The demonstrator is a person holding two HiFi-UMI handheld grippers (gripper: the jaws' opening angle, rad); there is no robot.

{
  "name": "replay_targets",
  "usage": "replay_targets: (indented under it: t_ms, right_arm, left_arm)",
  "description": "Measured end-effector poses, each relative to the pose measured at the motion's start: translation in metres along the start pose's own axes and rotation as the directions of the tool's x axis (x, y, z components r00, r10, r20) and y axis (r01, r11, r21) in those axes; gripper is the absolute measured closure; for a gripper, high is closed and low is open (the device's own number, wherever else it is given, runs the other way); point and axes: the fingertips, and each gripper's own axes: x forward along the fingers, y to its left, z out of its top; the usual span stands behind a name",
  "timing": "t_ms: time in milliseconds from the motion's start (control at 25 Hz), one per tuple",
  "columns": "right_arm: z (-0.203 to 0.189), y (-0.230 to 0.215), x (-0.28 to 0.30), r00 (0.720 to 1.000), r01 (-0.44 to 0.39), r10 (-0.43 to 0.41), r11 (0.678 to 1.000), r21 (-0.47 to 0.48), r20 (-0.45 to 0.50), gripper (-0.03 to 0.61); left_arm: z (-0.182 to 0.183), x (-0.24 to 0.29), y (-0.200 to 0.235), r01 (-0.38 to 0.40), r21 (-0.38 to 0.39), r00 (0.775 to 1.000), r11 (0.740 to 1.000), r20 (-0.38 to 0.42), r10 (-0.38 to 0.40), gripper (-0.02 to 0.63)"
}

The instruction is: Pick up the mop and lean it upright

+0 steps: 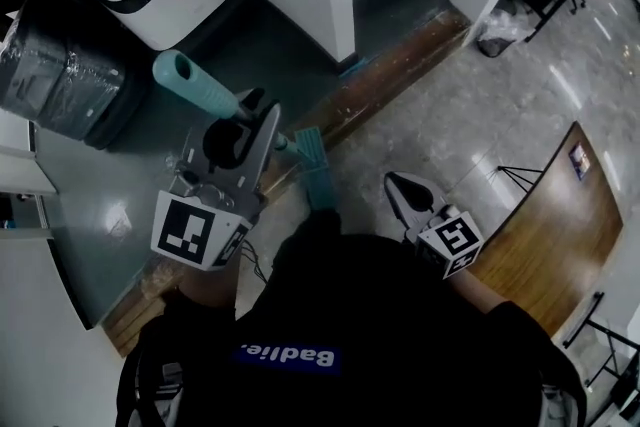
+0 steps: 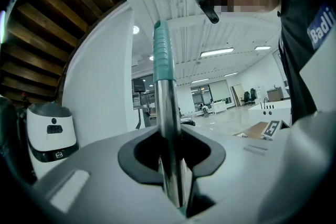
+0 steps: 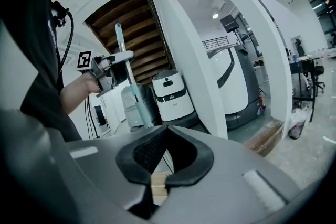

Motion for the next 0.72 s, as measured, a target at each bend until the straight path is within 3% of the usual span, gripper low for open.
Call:
replay_targets:
  t_ms: [440,720]
  right_arm:
    - [0.055,-0.02,0.107,0.993,0.119,-0.119,0.991,-0.064,-0.006,0.574]
    - [0.086,-0.022,0.166,0.983,0.185,-0.185,0.979,-0.085,0.01,0.574]
  left_arm:
    - [-0.025,0.045,0.105,0.1,-0.075,0.994,0.992,0.045,-0.097,0.517]
    - [-0.036,0.063,0.172,0.132,-0.061,0.989,0.989,0.08,-0.127,0.52]
